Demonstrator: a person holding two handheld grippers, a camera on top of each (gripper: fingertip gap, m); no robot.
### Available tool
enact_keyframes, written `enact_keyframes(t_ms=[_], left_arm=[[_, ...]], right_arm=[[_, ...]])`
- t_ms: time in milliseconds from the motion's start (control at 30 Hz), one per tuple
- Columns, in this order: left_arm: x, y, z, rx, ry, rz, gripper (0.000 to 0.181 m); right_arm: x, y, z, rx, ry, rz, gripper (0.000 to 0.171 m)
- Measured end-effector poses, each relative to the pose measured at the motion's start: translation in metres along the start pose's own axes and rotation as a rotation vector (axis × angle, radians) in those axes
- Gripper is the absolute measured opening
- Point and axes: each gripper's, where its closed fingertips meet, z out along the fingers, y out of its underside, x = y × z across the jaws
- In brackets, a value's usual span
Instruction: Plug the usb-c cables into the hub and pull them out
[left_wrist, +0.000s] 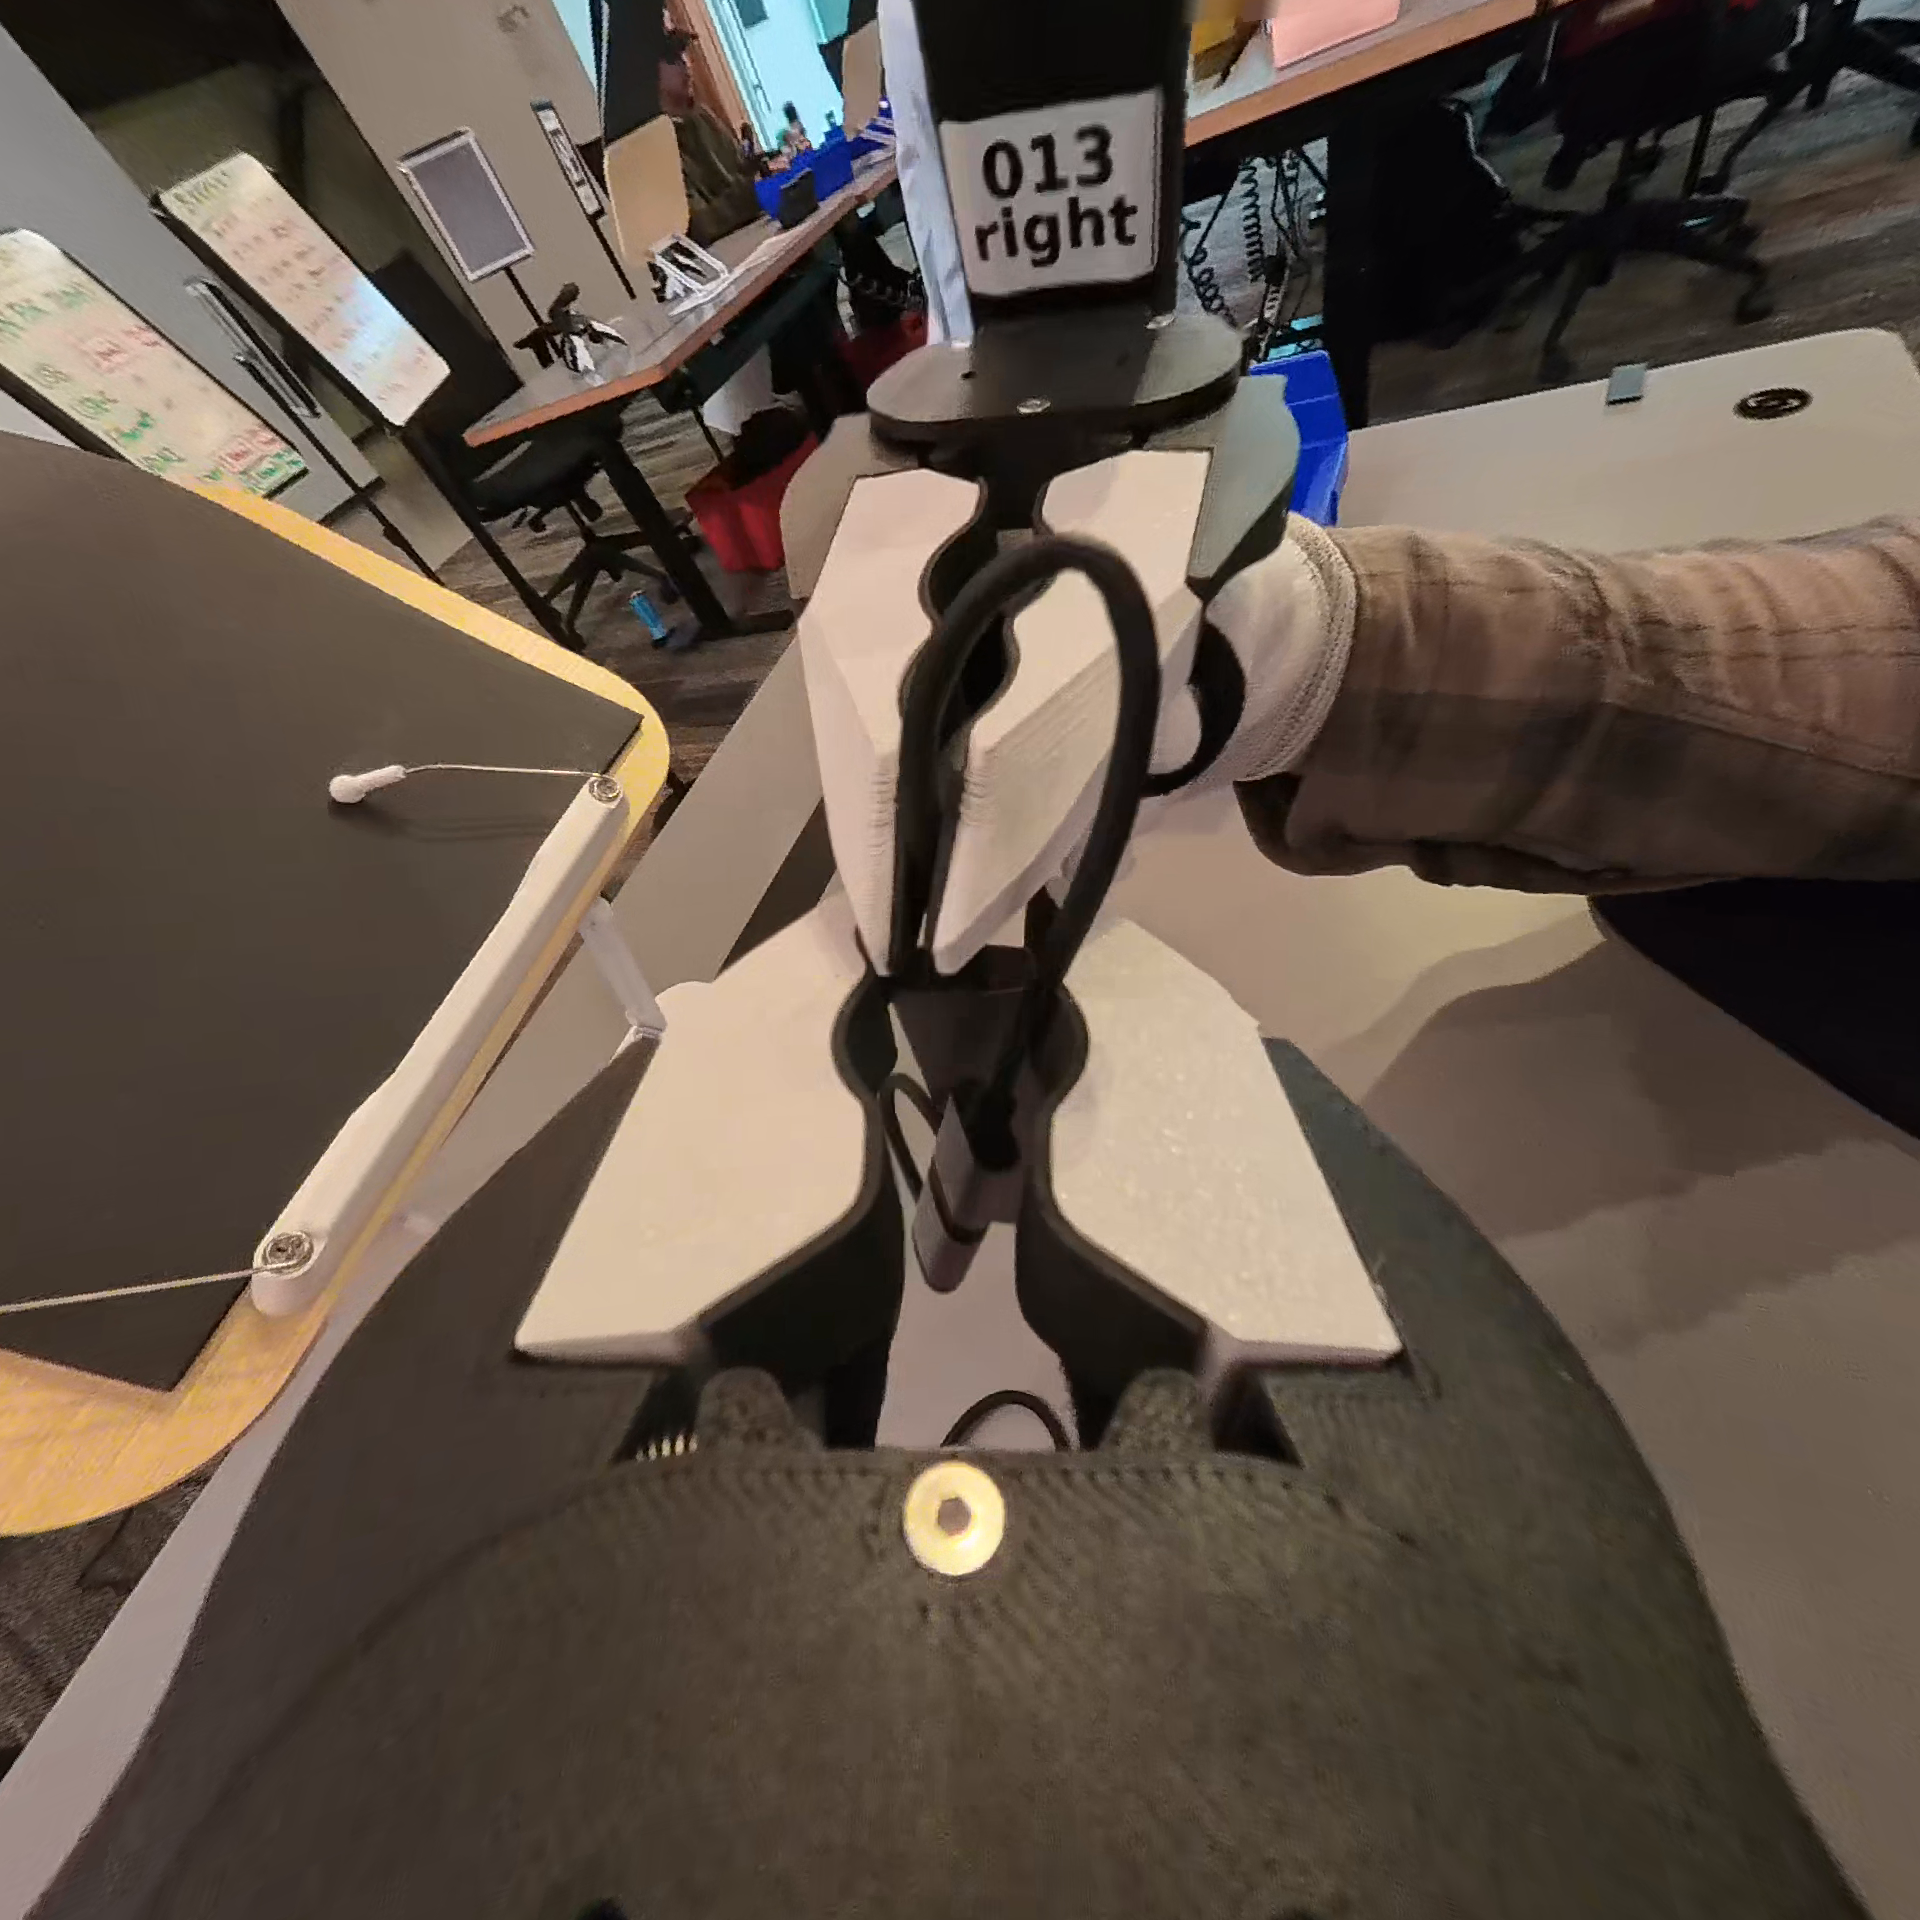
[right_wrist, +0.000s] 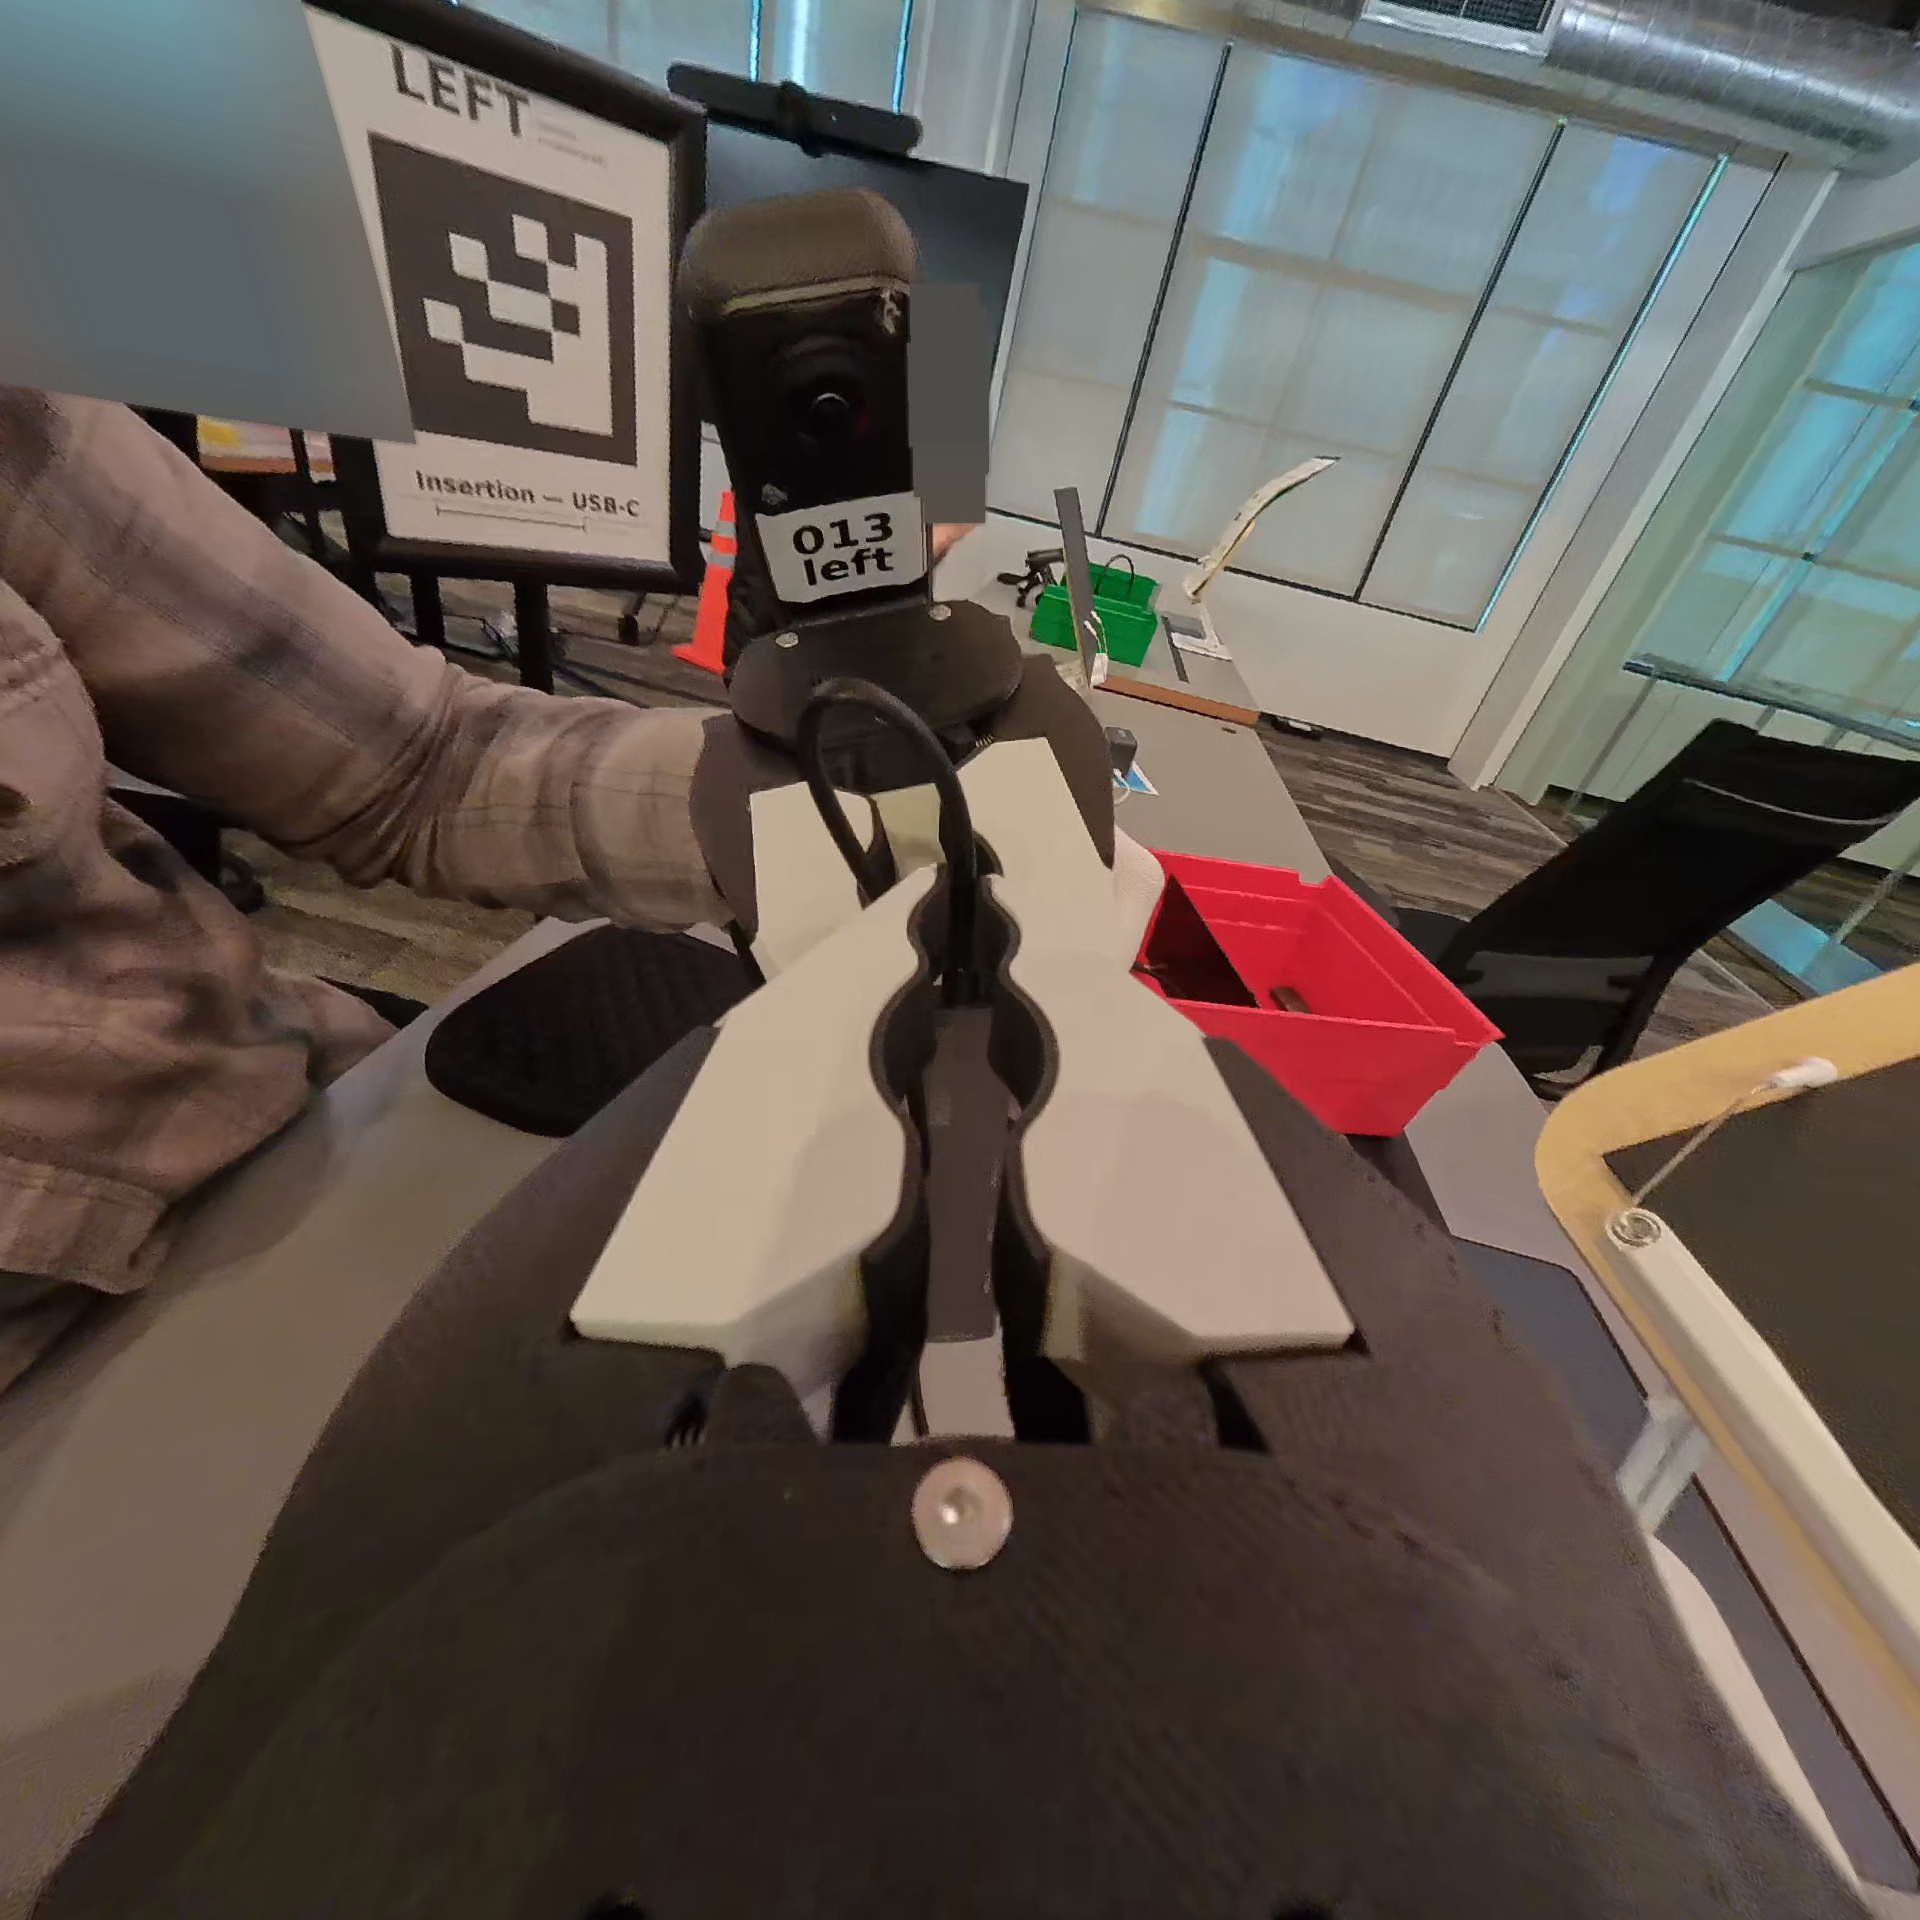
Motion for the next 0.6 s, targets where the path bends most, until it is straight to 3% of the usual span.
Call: enact_keyframes(t_ms=[267, 400, 600], left_arm=[[-0.008, -0.008, -0.006, 0.067, -0.028, -0.071, 0.027], [0.001, -0.023, -0.028, 0.172, 0.112, -0.138, 0.044], [0.008, -0.022, -0.023, 0.110, 0.211, -0.084, 0.054]], right_arm=[[0.012, -0.010, -0.003, 0.099, 0.009, 0.147, 0.000], [0.009, -0.026, -0.021, 0.243, -0.092, 0.247, 0.000], [0.000, -0.029, -0.024, 0.282, -0.190, 0.295, 0.000]])
